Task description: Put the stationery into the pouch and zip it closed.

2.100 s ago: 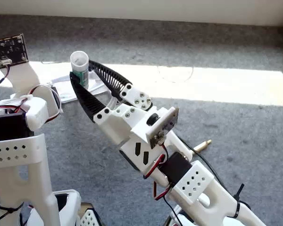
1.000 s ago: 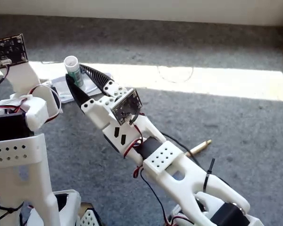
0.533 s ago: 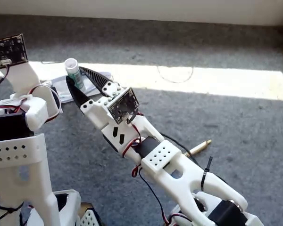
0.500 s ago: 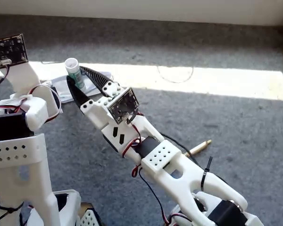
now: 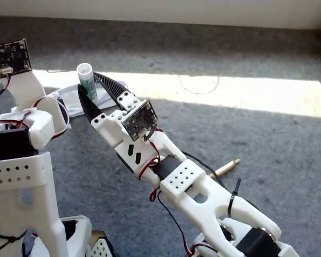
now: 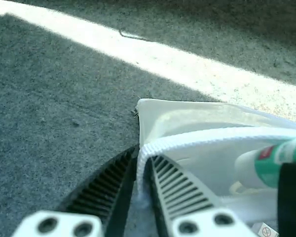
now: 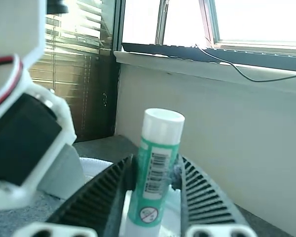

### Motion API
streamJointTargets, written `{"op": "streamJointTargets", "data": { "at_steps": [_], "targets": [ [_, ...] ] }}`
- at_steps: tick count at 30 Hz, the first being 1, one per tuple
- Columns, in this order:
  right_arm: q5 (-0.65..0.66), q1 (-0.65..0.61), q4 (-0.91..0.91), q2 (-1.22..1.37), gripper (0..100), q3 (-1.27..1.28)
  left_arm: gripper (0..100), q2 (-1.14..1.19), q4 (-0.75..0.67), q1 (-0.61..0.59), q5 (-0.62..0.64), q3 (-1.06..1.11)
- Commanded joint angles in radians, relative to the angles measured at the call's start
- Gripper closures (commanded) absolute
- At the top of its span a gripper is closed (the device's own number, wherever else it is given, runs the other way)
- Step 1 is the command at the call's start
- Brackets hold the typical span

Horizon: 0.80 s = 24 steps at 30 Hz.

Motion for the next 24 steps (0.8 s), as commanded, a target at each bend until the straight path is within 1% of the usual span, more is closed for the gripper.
{"op": "streamJointTargets", "data": {
  "at_steps": [1,4,7,13,18,24],
  "targets": [
    [0.011,-0.004,0.091,-0.094,88.5,-0.016,99,0.021,-0.008,-0.016,-0.011,0.013],
    [0.011,-0.005,0.177,-0.150,88.5,-0.021,99,0.021,-0.009,-0.016,-0.011,0.013],
    [0.011,-0.007,0.206,-0.179,88.5,-0.021,99,0.021,-0.011,-0.016,-0.011,0.013],
    [0.011,-0.008,0.206,-0.150,88.4,-0.021,99,0.021,-0.008,-0.016,-0.011,0.013],
    [0.011,-0.028,0.208,-0.143,80.0,-0.013,99,0.021,-0.006,-0.016,-0.011,0.013],
    [0.011,-0.047,0.208,-0.145,80.0,-0.013,99,0.022,-0.006,-0.016,-0.011,0.013]
  ]
}}
